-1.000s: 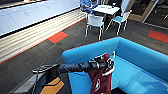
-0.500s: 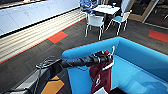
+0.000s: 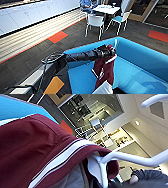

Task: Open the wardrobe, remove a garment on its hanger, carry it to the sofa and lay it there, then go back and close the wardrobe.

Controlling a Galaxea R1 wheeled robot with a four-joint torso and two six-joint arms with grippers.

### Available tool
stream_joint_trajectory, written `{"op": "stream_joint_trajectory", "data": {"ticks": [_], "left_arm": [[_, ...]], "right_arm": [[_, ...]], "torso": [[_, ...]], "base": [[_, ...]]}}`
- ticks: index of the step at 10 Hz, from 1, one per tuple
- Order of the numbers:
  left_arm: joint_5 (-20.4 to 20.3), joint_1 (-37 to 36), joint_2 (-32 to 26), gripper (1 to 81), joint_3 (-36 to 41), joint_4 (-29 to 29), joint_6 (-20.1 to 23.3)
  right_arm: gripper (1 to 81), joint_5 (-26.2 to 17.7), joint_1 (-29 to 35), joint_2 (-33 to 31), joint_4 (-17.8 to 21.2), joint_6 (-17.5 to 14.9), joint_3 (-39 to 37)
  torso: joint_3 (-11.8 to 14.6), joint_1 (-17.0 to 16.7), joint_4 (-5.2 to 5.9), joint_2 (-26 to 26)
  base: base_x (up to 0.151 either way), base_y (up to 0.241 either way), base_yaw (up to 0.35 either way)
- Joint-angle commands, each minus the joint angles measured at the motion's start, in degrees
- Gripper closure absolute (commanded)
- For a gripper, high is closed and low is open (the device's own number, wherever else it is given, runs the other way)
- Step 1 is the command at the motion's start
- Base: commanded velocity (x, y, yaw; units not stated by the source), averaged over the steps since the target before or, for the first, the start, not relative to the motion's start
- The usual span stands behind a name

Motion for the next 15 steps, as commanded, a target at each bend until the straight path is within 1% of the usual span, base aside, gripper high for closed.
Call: {"op": "stream_joint_trajectory", "data": {"ticks": [1,3,7,12,13,15], "left_arm": [[-3.66,-14.42,2.34,81.1,-0.19,0.72,-0.78],[-2.25,-16.36,3.48,81.1,-2.91,0.81,-2.11],[-2.07,-17.4,4.01,81.1,-9.16,0.72,-2.11],[-0.93,-17.41,3.39,81.1,-9.43,1.51,-2.11],[-0.93,-17.32,3.48,1.0,-9.34,1.51,-2.11],[-0.84,-16.71,3.48,1.0,-9.08,1.6,-2.11]], "right_arm": [[1.0,-4.01,-0.65,0.47,-0.29,-0.17,0.31],[1.0,-4.01,-0.65,0.47,-0.29,-0.17,0.31],[1.0,-4.01,-0.56,0.47,-0.29,-0.17,0.31],[1.0,-4.01,-0.65,0.47,-0.29,-0.17,0.31],[1.0,-4.01,-0.65,0.55,-0.29,-0.17,0.31],[1.0,-4.01,-0.65,0.47,-0.29,-0.17,0.31]], "torso": [[0.0,0.0,0.0,0.0],[-0.02,0.0,0.0,0.0],[-0.02,0.0,0.0,0.02],[-0.04,0.02,0.0,0.02],[-0.04,0.02,0.0,0.02],[-0.04,0.02,0.0,0.02]], "base": [[0.0,0.0,0.0],[0.0,0.0,0.0],[0.0,0.0,0.0],[0.0,0.0,0.0],[0.0,0.0,0.0],[0.0,0.0,0.0]]}}
